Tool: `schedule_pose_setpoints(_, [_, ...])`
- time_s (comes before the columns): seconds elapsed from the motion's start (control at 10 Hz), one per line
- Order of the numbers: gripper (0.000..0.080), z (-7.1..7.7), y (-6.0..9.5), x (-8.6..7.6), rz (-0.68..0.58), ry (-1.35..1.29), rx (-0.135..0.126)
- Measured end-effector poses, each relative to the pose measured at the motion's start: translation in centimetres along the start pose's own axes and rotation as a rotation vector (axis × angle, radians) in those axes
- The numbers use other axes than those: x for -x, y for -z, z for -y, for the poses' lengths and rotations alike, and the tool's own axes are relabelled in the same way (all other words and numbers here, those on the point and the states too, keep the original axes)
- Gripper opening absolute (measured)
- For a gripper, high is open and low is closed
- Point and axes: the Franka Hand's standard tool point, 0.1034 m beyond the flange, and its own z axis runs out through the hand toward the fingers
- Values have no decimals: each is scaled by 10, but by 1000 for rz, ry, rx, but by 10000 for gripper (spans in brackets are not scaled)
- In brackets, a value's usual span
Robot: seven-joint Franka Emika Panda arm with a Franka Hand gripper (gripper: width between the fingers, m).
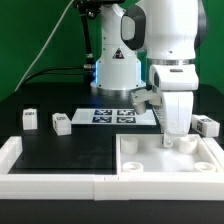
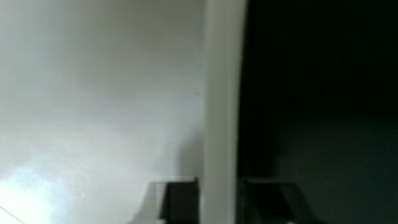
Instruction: Assemble one leg
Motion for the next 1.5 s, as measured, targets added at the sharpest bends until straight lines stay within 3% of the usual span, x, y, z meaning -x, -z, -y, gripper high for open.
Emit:
schedule_pose_setpoints(0.1, [162,0,0,0,0,0,0])
schedule_pose_setpoints(0.3, [530,0,0,0,0,-1,0])
schedule_pose_setpoints(0.4, [613,0,0,0,0,-1,0])
schedule_pose_setpoints(1.0, [649,3,3,0,0,-28,0])
schedule_pose_setpoints(1.5, [649,39,52,-37,6,-216,21])
